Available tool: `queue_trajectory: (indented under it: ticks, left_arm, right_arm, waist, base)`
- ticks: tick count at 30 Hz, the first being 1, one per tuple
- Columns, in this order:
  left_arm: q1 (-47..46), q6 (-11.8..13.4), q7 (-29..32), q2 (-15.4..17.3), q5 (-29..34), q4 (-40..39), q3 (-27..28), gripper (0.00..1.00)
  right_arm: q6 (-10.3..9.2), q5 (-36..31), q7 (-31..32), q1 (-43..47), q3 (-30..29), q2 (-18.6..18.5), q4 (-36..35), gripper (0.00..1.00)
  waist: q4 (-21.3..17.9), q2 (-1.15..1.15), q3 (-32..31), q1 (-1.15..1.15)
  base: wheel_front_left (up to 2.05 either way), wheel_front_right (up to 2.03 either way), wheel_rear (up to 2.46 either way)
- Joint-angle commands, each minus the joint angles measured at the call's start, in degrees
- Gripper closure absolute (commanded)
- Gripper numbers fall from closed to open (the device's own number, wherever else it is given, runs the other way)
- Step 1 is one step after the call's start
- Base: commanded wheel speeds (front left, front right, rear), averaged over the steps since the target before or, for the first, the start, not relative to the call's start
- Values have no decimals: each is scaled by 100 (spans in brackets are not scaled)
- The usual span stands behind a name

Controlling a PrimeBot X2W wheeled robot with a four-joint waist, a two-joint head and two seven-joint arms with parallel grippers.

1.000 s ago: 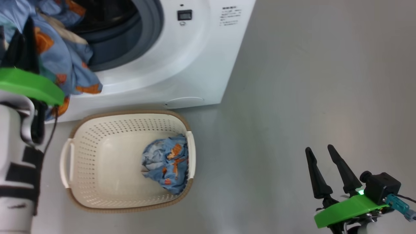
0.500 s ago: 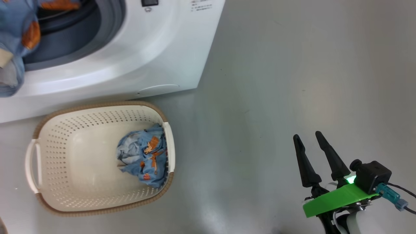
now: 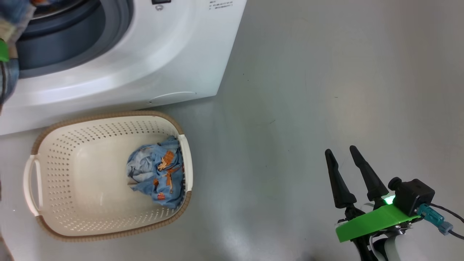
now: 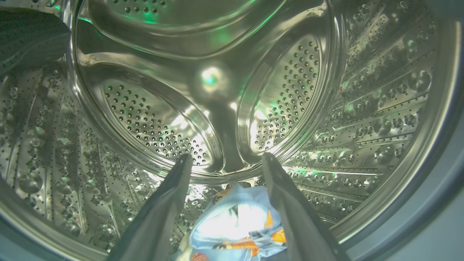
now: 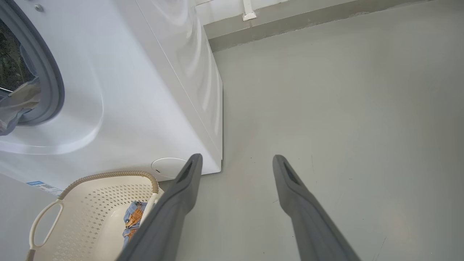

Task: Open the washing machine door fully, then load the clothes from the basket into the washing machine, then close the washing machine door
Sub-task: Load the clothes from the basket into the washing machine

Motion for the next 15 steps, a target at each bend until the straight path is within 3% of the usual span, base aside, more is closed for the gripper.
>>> queue_trajectory:
  ticks: [1, 15]
  left_arm:
    - [105, -9, -29, 230, -3, -99, 127, 0]
    - [1277, -9, -29, -264, -22, -387, 228, 0]
  right_arm:
    - [17, -6, -69, -7, 144, 6, -102, 0]
    - [17, -2, -69, 117, 116, -115, -65, 0]
  waist:
    - [20, 0, -20, 0]
    - [336, 0, -343, 0]
  base:
    - [0, 0, 0]
    - [0, 0, 0]
